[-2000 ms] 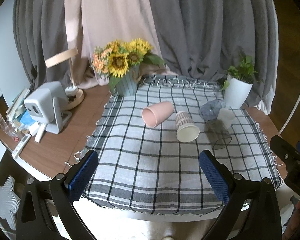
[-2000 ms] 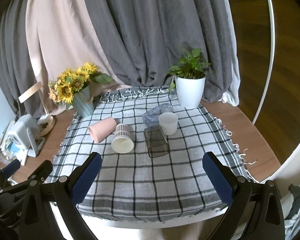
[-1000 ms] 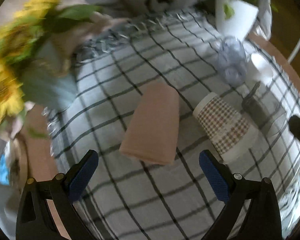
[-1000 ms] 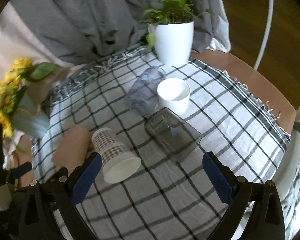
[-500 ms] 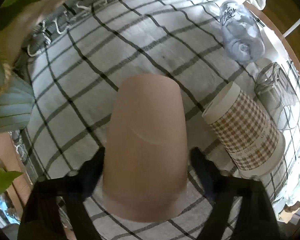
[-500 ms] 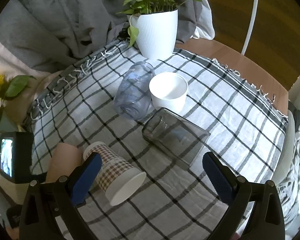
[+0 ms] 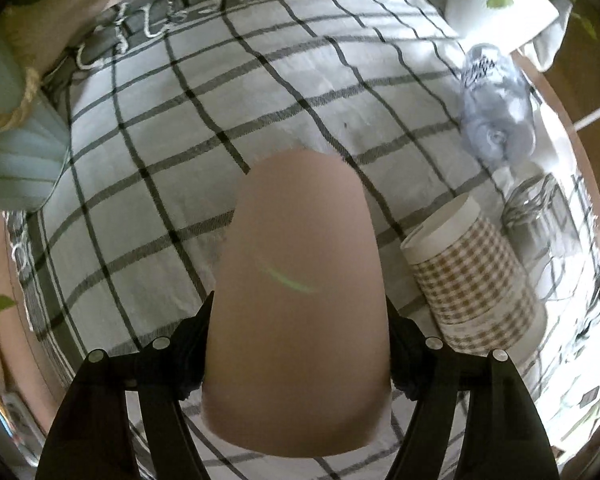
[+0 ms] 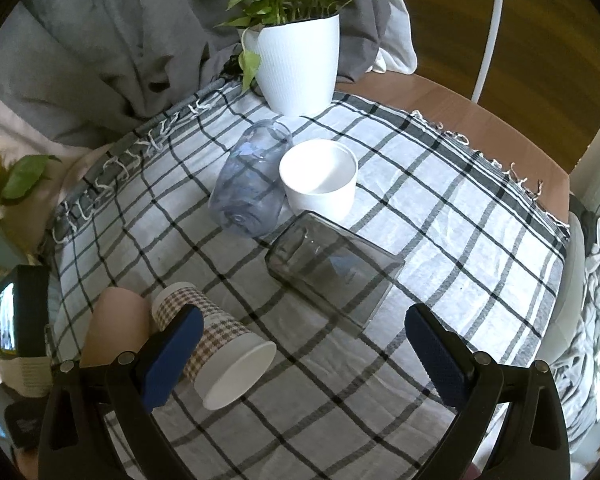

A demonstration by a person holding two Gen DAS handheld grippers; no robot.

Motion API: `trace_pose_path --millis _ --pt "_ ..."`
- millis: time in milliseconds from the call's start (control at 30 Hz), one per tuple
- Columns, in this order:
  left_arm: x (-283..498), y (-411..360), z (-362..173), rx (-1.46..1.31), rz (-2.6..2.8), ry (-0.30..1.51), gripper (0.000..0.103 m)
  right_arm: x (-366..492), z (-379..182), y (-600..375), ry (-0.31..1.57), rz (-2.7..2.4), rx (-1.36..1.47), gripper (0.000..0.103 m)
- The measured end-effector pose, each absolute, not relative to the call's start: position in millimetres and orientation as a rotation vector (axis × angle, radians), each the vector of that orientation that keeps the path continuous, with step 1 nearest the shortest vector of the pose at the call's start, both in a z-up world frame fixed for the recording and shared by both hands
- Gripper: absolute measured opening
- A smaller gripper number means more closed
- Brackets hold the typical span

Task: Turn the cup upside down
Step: 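Lift the pink cup with the left tool and rotate it upright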

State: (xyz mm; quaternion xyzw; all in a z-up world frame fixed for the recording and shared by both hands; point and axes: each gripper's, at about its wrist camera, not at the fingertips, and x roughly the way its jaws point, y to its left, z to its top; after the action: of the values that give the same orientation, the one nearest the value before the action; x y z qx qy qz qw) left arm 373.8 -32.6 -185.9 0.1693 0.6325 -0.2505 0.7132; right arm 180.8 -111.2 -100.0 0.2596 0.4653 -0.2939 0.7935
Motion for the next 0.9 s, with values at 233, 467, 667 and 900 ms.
trace_pose_path --millis 233,467,667,900 --pt "351 -17 -181 0.318 -0.539 1.438 0.072 174 -97 -116 0.99 -0.631 0.555 0.101" --pt "312 14 -176 0.24 -0.524 1.414 0.072 170 -94 -118 0.984 -0.633 0.52 0.101" --pt "302 36 -175 0.178 -0.495 1.402 0.072 160 -93 -122 0.986 -0.625 0.527 0.101" --pt "286 69 -161 0.153 -0.453 1.379 0.072 146 -88 -127 0.975 -0.611 0.487 0.101"
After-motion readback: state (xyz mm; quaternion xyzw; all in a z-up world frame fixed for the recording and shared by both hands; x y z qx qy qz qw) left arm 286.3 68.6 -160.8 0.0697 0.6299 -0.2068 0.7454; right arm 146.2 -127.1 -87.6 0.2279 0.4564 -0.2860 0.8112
